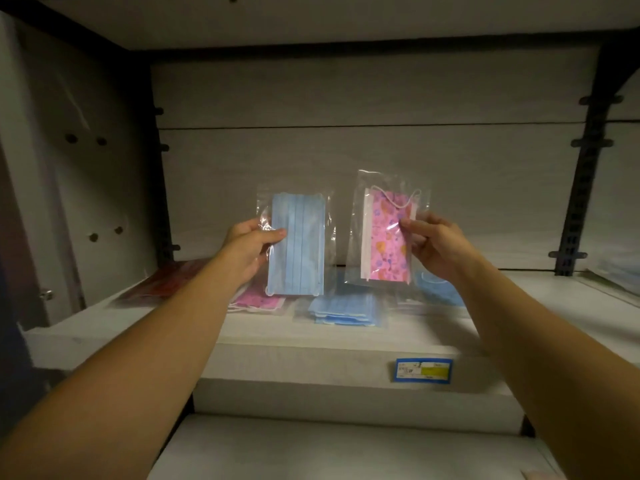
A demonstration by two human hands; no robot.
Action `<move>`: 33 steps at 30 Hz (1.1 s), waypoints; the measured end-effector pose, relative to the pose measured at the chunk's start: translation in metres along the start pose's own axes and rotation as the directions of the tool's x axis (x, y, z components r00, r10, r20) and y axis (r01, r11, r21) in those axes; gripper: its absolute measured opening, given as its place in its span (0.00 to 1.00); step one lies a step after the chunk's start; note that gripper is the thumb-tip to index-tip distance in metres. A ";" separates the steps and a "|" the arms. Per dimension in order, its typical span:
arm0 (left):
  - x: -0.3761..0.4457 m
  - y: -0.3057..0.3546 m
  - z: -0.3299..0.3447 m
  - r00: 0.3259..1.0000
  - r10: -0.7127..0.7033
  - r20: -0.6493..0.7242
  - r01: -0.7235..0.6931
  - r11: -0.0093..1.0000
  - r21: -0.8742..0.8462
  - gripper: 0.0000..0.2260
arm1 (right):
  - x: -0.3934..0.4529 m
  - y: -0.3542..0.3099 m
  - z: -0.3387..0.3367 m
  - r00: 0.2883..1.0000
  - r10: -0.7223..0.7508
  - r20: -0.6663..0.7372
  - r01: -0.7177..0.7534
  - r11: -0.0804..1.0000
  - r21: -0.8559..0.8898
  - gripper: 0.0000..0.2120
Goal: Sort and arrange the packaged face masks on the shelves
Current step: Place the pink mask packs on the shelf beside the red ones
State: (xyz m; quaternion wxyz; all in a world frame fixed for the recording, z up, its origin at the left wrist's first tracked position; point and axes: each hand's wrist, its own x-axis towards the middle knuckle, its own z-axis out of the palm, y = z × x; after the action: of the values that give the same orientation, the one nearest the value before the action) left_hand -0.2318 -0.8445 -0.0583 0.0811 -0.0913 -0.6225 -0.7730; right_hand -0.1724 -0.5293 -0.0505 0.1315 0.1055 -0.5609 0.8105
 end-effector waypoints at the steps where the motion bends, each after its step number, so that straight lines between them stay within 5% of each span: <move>1: 0.002 -0.002 0.002 1.000 0.000 0.000 0.000 1.000 -0.004 0.10 | 0.000 -0.002 -0.001 1.000 -0.008 0.004 0.008 1.000 -0.002 0.14; 5: 0.006 -0.009 0.016 0.999 -0.010 0.039 0.010 1.000 0.005 0.11 | 0.001 -0.002 -0.007 0.999 -0.031 -0.028 0.032 0.999 0.019 0.09; 11: 0.014 -0.037 0.021 0.983 -0.045 0.177 -0.006 0.959 0.282 0.18 | 0.001 0.005 -0.020 0.998 -0.002 -0.058 0.006 0.998 0.065 0.12; 14: 0.014 -0.046 0.018 0.972 -0.017 0.235 -0.101 0.871 0.481 0.16 | 0.005 0.006 -0.021 0.998 -0.008 -0.063 0.013 0.996 0.090 0.16; 21: -0.002 -0.046 0.027 0.958 0.076 0.276 -0.258 0.644 0.720 0.14 | 0.005 0.007 -0.022 0.999 -0.033 -0.033 0.036 0.994 0.107 0.07; 26: -0.006 -0.048 0.029 0.961 0.103 0.258 -0.273 0.525 0.806 0.15 | 0.004 0.007 -0.022 0.998 -0.046 -0.038 0.051 0.988 0.143 0.10; 33: 0.001 -0.053 0.030 0.968 0.154 0.197 -0.245 0.437 0.865 0.45 | 0.004 0.007 -0.022 0.999 -0.035 -0.023 0.037 0.995 0.093 0.08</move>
State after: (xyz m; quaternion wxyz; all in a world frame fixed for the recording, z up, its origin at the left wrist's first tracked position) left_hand -0.2447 -0.8043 -0.1019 0.1798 -0.1429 -0.9196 -0.3186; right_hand -0.1788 -0.5104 -0.0633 0.1469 0.1127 -0.5190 0.8345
